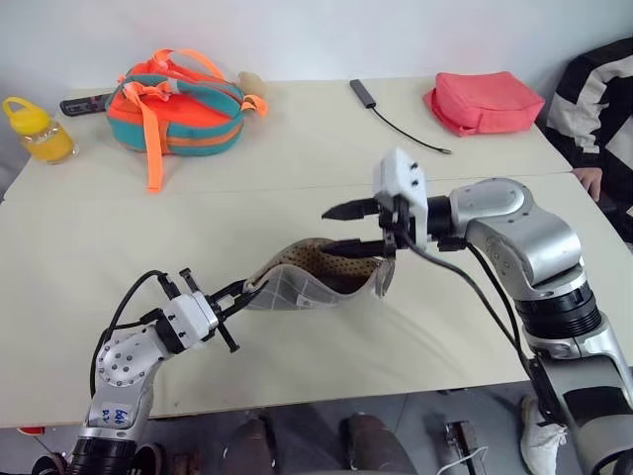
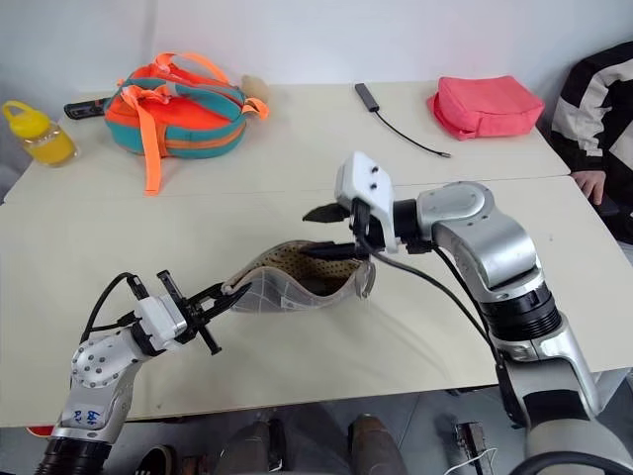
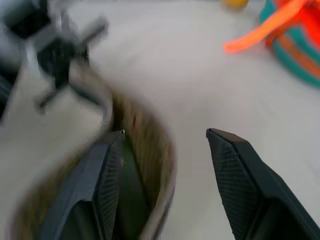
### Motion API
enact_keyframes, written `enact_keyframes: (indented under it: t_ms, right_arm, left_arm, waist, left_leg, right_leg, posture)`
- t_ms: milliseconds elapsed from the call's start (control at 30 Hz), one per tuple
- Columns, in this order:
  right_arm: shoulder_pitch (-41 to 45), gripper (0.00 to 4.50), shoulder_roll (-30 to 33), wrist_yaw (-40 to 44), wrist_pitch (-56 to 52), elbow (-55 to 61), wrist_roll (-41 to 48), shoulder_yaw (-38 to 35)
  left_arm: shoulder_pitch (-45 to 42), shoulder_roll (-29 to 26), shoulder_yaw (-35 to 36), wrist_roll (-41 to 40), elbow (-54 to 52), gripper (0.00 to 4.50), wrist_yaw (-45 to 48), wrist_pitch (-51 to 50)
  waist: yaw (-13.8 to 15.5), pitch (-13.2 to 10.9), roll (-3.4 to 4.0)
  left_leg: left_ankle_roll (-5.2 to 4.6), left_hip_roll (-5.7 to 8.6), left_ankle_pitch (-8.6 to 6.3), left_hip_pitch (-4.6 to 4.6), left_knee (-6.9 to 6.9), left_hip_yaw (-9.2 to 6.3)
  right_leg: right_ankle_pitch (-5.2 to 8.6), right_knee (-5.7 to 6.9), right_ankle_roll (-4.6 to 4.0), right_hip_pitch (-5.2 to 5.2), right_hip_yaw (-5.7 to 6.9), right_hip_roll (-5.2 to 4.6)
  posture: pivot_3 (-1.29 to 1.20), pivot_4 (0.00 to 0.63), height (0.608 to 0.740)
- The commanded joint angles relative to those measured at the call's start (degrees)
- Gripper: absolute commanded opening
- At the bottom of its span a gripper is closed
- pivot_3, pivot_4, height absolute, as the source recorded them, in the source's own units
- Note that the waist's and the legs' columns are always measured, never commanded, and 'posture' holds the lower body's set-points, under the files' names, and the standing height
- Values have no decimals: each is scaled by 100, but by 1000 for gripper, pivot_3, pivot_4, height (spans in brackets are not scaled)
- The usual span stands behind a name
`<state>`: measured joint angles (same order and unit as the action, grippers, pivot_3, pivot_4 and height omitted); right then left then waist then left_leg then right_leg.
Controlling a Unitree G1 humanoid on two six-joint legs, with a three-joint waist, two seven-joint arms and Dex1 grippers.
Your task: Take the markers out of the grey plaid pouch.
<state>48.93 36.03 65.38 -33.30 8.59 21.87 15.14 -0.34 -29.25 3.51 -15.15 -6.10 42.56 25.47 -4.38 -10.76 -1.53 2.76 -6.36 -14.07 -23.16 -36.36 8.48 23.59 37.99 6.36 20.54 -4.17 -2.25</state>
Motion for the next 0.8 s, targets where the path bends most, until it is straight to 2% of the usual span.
enact_keyframes:
  t_ms: [33,100,133,200,300,600,700,800]
  right_arm:
    - [254,2715,133,274,229,76,20,-168]
    - [341,2715,237,445,325,75,-85,-110]
    - [369,2545,291,520,376,82,-159,-45]
    - [372,2140,350,646,450,167,-257,93]
    - [391,1148,409,716,550,302,-529,304]
    - [612,1148,381,861,500,285,-1529,1231]
    - [767,1148,237,776,653,116,-2000,1593]
    - [934,1148,-58,733,536,65,-2082,1650]
  left_arm:
    - [55,39,-49,72,-141,0,-41,-5]
    - [59,46,-56,67,-140,0,-49,-12]
    - [59,46,-57,65,-137,0,-53,-13]
    - [50,52,-65,66,-130,0,-63,-21]
    - [17,71,-85,67,-121,0,-70,-34]
    - [-22,212,-190,54,-193,0,-97,-152]
    - [-10,261,-234,36,-210,0,-122,-187]
    - [-11,311,-276,23,-216,0,-154,-232]
  waist:
    - [-26,0,0]
    - [-35,0,0]
    - [-36,0,0]
    - [-37,0,0]
    - [-38,0,0]
    - [-38,0,0]
    - [-39,0,0]
    - [-41,0,0]
  left_leg:
    - [0,-1,0,0,0,0]
    - [0,-3,0,1,-1,0]
    - [0,-3,0,1,-1,0]
    - [0,-3,0,2,-1,-1]
    - [0,-3,0,2,-1,0]
    - [-1,-3,0,2,-7,2]
    - [-1,-3,-1,2,-13,1]
    - [-2,-4,-1,2,-18,2]
  right_leg:
    - [0,0,0,0,-2,1]
    - [0,2,0,0,-3,3]
    - [0,2,0,0,-3,3]
    - [0,2,0,0,-2,3]
    - [0,1,0,0,-4,2]
    - [0,2,0,0,-7,1]
    - [0,4,0,-2,-6,1]
    - [0,7,0,-2,-8,2]
  posture:
    - [0,150,740]
    - [0,150,740]
    - [0,150,740]
    - [0,150,740]
    - [0,150,740]
    - [0,150,740]
    - [0,150,740]
    - [0,150,740]
